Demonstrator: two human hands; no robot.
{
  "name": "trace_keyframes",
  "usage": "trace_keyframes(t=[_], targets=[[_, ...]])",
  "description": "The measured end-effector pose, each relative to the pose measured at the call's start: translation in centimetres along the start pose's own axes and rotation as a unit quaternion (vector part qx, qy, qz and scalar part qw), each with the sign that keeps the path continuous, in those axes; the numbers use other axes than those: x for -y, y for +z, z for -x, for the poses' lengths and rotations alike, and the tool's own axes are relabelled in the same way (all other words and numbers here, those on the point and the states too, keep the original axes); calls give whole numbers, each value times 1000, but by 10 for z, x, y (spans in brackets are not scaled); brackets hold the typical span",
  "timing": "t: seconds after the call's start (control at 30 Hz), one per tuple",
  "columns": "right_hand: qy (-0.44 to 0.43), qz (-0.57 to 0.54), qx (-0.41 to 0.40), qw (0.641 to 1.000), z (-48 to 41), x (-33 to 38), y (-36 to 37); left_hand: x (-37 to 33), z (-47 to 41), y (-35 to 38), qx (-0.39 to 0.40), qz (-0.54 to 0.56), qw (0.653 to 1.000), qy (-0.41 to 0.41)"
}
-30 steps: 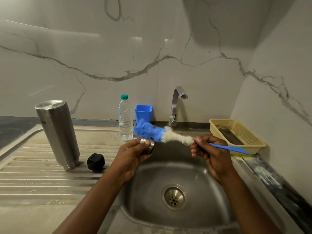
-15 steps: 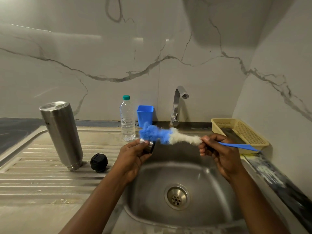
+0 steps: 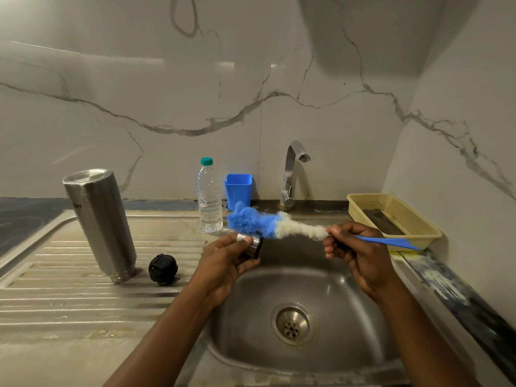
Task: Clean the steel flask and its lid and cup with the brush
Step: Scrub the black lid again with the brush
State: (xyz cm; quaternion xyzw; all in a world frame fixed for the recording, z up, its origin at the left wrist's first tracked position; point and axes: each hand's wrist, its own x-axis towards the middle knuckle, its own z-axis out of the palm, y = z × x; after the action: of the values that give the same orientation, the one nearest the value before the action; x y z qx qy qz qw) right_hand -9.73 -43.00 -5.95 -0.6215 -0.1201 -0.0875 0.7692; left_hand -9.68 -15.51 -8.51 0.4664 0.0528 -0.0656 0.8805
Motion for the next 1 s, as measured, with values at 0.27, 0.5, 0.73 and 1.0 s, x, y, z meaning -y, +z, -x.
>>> trace_keyframes(t=[0.27,0.5,0.73,1.0], targets=[[1,-14,-7,1000,0,1,-1,0,-2,-2,-19,-1,1000,12],[4,-20,-23,1000,-1,7,-9,-4,0,-3,-35,-16,998,52],[10,-2,-8,1000,-2,2,-2,1,0,0,-21,-3,999,40],[20,-6,6,1000,-2,-3,1,1,-4,-4,3,5,1000,22]])
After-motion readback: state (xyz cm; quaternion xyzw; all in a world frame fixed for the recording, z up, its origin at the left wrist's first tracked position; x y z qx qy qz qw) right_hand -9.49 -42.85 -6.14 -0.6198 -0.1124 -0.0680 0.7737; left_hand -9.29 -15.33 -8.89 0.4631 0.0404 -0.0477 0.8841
